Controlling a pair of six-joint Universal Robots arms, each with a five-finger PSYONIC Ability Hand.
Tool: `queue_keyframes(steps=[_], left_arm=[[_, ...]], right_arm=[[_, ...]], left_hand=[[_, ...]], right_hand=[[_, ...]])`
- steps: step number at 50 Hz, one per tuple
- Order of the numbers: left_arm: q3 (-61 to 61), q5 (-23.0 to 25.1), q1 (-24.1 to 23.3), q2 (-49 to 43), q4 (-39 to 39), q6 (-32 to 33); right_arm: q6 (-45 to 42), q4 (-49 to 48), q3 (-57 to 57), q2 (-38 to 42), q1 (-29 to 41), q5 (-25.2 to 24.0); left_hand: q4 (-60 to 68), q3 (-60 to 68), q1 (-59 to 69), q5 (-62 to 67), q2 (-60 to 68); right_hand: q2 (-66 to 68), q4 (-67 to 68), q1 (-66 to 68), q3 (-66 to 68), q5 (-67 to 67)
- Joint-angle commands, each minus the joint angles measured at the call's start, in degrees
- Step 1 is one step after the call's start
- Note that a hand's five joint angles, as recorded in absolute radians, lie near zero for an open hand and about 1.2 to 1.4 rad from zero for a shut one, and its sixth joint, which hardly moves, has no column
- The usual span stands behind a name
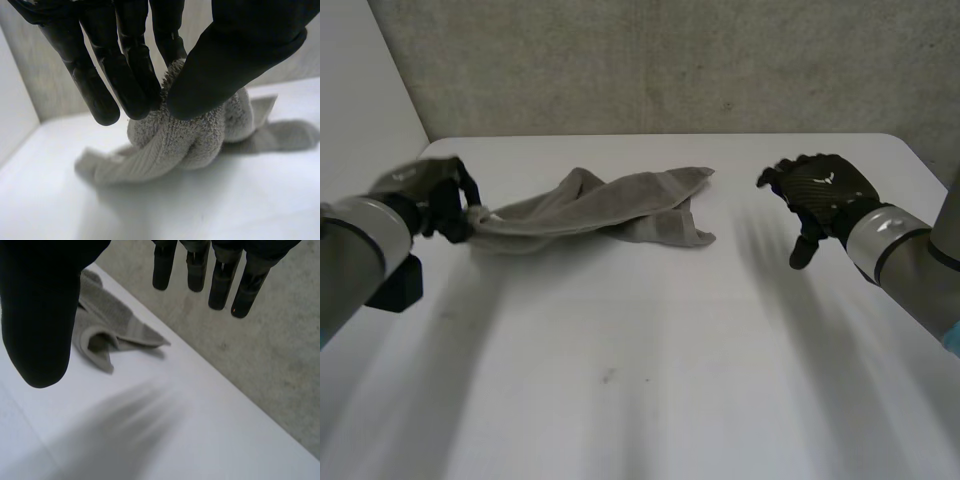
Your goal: Fold the towel.
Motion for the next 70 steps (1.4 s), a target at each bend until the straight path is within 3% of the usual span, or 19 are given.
queue_keyframes(steps=[1, 7, 16, 20, 25, 34, 43, 48, 50, 51, 57, 61, 70], left_arm=[[-2.0, 0.0, -4.0, 15.8, 0.1, 3.9], [-2.1, 0.0, -5.0, 22.0, -0.1, 5.4], [-1.7, -0.1, -6.6, 24.9, -0.6, 5.9], [-2.0, -0.1, -6.6, 25.4, -0.7, 5.9], [-2.3, -0.2, -6.5, 25.8, -0.8, 5.8], [-2.1, -0.2, -6.2, 27.0, -1.2, 5.7], [-2.2, -0.3, -6.4, 28.2, -1.1, 5.0], [-2.3, -0.3, -6.4, 28.3, -1.1, 4.8], [-2.3, -0.4, -6.3, 28.3, -1.1, 4.9], [-2.3, -0.4, -6.2, 28.2, -1.1, 4.8], [-2.6, -0.3, -5.8, 27.8, -0.8, 4.9], [-2.6, -0.3, -4.7, 27.1, -0.5, 5.0], [-1.8, -0.2, 0.0, 23.6, 3.6, 4.9]], right_arm=[[6.6, -0.2, -6.6, 2.6, 7.1, -1.7], [12.3, -2.2, -10.8, 7.8, 12.8, -6.1], [22.1, -9.1, -15.0, 15.1, 17.7, -7.0], [27.3, -11.0, -17.9, 19.4, 19.2, -6.8], [28.8, -12.7, -20.5, 23.1, 19.3, -6.6], [28.6, -13.2, -24.7, 30.6, 19.3, -6.8], [28.6, -13.8, -27.9, 33.0, 19.3, -6.9], [28.8, -16.8, -28.3, 33.7, 19.3, -6.8], [28.7, -18.4, -28.1, 33.9, 19.2, -6.0], [28.7, -18.4, -28.1, 33.9, 19.2, -6.0], [26.3, -21.9, -26.6, 31.0, 18.3, -0.7], [22.5, -23.8, -21.6, 21.7, 12.9, 2.1], [21.2, -25.0, -12.4, 2.3, 5.4, -2.7]], left_hand=[[10.2, 10.3, 14.2, 11.6, 10.2], [10.2, 10.3, 14.2, 11.6, 10.2], [10.2, 10.3, 14.2, 11.6, 10.2], [10.2, 10.3, 14.2, 11.6, 10.2], [10.2, 10.3, 14.2, 11.6, 10.2], [10.2, 10.3, 14.2, 11.6, 10.2], [10.2, 10.3, 14.2, 11.6, 10.2], [10.2, 10.3, 14.2, 11.6, 10.2], [10.2, 10.3, 14.2, 11.6, 10.2], [10.2, 10.3, 14.2, 11.6, 10.2], [10.2, 10.3, 14.2, 11.6, 10.2], [10.2, 10.3, 14.2, 11.6, 10.2], [10.2, 10.3, 14.2, 11.6, 10.2]], right_hand=[[-3.6, -4.0, -5.2, -3.5, -4.2], [-2.8, -3.2, -4.4, -2.7, -3.3], [1.1, 0.7, -0.5, 1.2, 0.5], [9.9, 9.5, 8.4, 10.1, 9.4], [17.5, 17.1, 16.0, 17.6, 17.0], [18.2, 17.8, 16.7, 18.3, 17.7], [22.8, 22.4, 21.2, 22.9, 22.2], [35.6, 35.2, 34.0, 35.7, 35.0], [64.9, 64.5, 63.4, 65.1, 64.4], [65.1, 64.7, 63.5, 65.2, 64.6], [65.1, 64.7, 63.5, 65.2, 64.6], [65.1, 64.7, 63.5, 65.2, 64.6], [65.1, 64.7, 63.5, 65.2, 64.6]])
